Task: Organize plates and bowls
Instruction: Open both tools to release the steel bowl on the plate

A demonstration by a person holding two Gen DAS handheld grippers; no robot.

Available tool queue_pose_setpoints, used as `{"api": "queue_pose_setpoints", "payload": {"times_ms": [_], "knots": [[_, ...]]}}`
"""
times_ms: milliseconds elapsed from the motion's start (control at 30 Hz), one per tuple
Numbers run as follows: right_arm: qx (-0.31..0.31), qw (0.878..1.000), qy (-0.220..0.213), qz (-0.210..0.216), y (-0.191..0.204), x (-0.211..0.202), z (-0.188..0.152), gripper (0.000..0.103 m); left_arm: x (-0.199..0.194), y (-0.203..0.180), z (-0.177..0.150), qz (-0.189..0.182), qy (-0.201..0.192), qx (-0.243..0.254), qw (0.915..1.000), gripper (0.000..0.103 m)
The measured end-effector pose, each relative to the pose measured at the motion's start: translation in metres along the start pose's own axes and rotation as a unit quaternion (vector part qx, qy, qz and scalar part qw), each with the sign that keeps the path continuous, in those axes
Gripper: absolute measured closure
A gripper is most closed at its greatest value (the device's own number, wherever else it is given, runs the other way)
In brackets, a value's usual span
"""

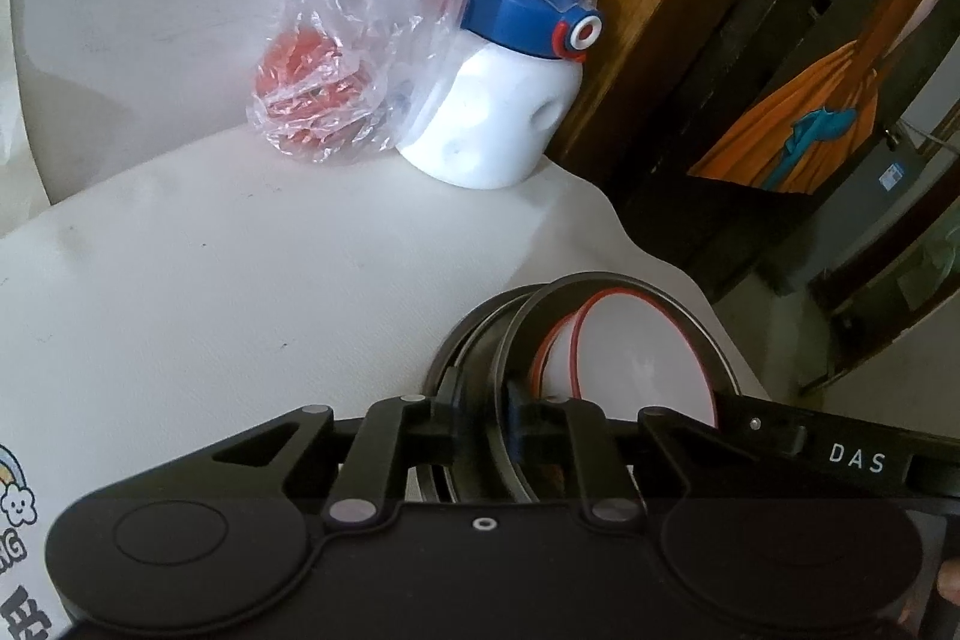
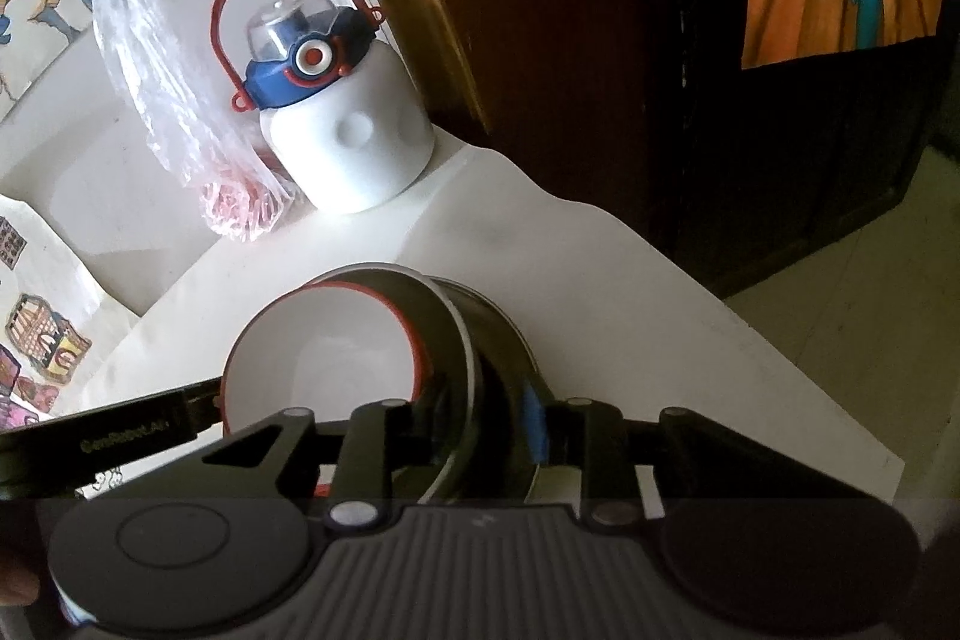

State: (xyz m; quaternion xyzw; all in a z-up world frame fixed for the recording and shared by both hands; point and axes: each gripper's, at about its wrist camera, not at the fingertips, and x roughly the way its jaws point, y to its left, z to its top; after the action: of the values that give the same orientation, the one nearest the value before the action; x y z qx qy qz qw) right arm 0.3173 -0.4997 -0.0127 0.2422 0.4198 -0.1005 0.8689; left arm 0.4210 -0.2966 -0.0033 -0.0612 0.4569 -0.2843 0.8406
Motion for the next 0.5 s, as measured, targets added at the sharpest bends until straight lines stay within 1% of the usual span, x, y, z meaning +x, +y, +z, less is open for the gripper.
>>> {"api": "queue_pose_setpoints", "payload": {"times_ms": [33, 67, 100, 133, 167, 200, 233, 300, 333, 367, 433, 500], "knots": [[0.000, 1.000, -0.003, -0.001, 0.000, 0.000, -0.001, 0.072, -0.002, 0.001, -0.001, 0.010, -0.006, -0.001, 0.9999, 0.074], [0.001, 1.000, -0.005, -0.002, 0.000, -0.001, -0.002, 0.072, -0.004, 0.002, -0.001, 0.020, -0.012, -0.002, 0.9997, 0.062], [0.001, 1.000, -0.007, -0.002, 0.000, -0.002, -0.002, 0.071, -0.006, 0.003, -0.002, 0.027, -0.019, -0.004, 0.9994, 0.053], [-0.003, 1.000, -0.018, -0.006, 0.000, -0.004, -0.003, 0.059, -0.009, 0.005, -0.002, 0.030, -0.026, -0.006, 0.9992, 0.050], [-0.004, 0.999, -0.025, -0.025, 0.001, -0.006, -0.004, 0.047, -0.011, 0.008, -0.002, 0.028, -0.028, -0.009, 0.9992, 0.048], [-0.008, 0.998, -0.039, -0.040, 0.001, -0.009, -0.005, 0.030, -0.013, 0.010, -0.001, 0.024, -0.027, -0.015, 0.9992, 0.047], [-0.012, 0.998, -0.048, -0.042, -0.001, -0.011, -0.005, 0.029, -0.014, 0.012, -0.002, 0.023, -0.027, -0.020, 0.9992, 0.047], [-0.003, 0.998, -0.051, -0.035, -0.005, -0.015, -0.006, 0.029, -0.019, 0.012, -0.003, 0.021, -0.030, -0.019, 0.9991, 0.043], [0.001, 0.997, -0.062, -0.034, -0.007, -0.017, -0.007, 0.026, -0.022, 0.011, -0.004, 0.024, -0.034, -0.015, 0.9990, 0.042], [0.005, 0.997, -0.066, -0.031, -0.008, -0.021, -0.008, 0.025, -0.024, 0.010, -0.005, 0.025, -0.037, -0.012, 0.9989, 0.040], [0.001, 0.997, -0.074, -0.032, -0.006, -0.027, -0.011, 0.019, -0.031, 0.008, -0.007, 0.026, -0.043, -0.007, 0.9987, 0.038], [-0.003, 0.996, -0.083, -0.029, -0.003, -0.034, -0.014, 0.016, -0.040, 0.007, -0.010, 0.029, -0.048, -0.005, 0.9984, 0.033]]}}
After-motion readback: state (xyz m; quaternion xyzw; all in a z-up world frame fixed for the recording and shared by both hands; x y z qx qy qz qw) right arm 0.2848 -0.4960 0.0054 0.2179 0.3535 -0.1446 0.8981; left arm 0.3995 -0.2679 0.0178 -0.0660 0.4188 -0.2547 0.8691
